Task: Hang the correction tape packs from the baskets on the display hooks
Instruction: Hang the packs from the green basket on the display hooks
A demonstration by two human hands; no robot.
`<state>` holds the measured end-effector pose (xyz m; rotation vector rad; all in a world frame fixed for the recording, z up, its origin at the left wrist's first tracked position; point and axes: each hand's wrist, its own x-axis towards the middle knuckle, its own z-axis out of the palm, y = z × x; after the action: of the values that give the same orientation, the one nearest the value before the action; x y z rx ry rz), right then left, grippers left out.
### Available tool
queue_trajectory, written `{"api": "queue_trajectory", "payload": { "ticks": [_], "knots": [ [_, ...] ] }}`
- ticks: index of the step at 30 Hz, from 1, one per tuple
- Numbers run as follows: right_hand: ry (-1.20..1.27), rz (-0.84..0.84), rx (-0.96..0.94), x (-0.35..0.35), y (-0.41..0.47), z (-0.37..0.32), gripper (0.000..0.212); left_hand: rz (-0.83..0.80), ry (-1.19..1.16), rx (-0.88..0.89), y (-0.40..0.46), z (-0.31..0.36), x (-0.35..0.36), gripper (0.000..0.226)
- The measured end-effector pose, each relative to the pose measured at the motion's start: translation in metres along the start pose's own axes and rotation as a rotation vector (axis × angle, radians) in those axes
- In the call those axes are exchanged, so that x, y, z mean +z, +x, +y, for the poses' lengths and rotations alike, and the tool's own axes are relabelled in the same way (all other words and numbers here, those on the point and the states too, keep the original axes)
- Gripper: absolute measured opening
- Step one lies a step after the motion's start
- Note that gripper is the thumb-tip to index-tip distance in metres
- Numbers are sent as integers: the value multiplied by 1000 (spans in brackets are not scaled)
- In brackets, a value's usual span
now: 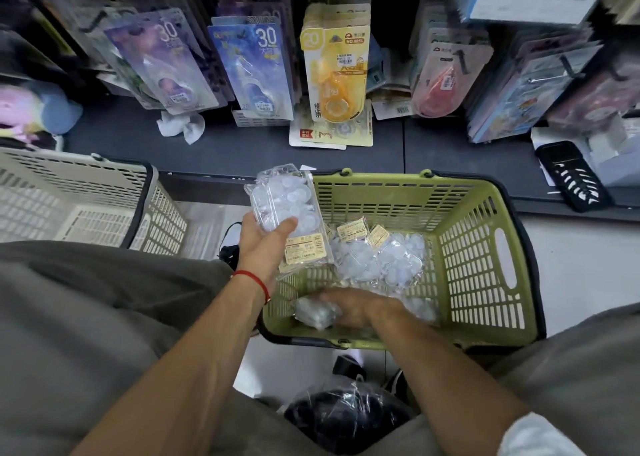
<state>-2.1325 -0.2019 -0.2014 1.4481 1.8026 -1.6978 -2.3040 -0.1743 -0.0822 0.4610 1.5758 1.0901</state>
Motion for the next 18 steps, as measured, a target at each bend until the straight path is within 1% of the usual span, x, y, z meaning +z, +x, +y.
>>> {"api": "queue_trajectory", "payload": {
  "ticks": [1,2,4,5,6,9,10,11,12,14,16,18],
  "knots": [
    [64,16,2,4,3,3,44,1,0,-4,-1,0,-1,33],
    [112,47,11,2,4,6,43,-1,3,-5,-1,-1,-1,34],
    [80,83,23,-10,1,12,50,-2,9,-6,-1,-2,-2,34],
    [50,107,2,-18,-1,15,48,-2,13,-4,-1,-1,-2,34],
    [88,125,-26,-25,-5,17,41,0,16,-3,-1,-1,-2,36],
    [400,241,-108,-51,-18,24,13,5,16,4,1,-2,-2,36],
    [497,313,-117,-62,-25,25,7,4,13,8,2,-3,-2,34],
    [578,401,-108,-74,-34,27,7,1,9,9,2,-4,-3,33],
    [678,469,-96,-85,-43,29,8,-2,5,9,3,-4,-3,33],
    [914,517,-124,-104,-61,29,15,-8,5,6,4,-5,-2,34],
    [1086,544,-222,-116,-77,23,30,-13,5,2,2,-4,0,39],
    [1198,631,-336,-124,-90,11,48,-22,0,9,0,-3,3,43]
  ]
}}
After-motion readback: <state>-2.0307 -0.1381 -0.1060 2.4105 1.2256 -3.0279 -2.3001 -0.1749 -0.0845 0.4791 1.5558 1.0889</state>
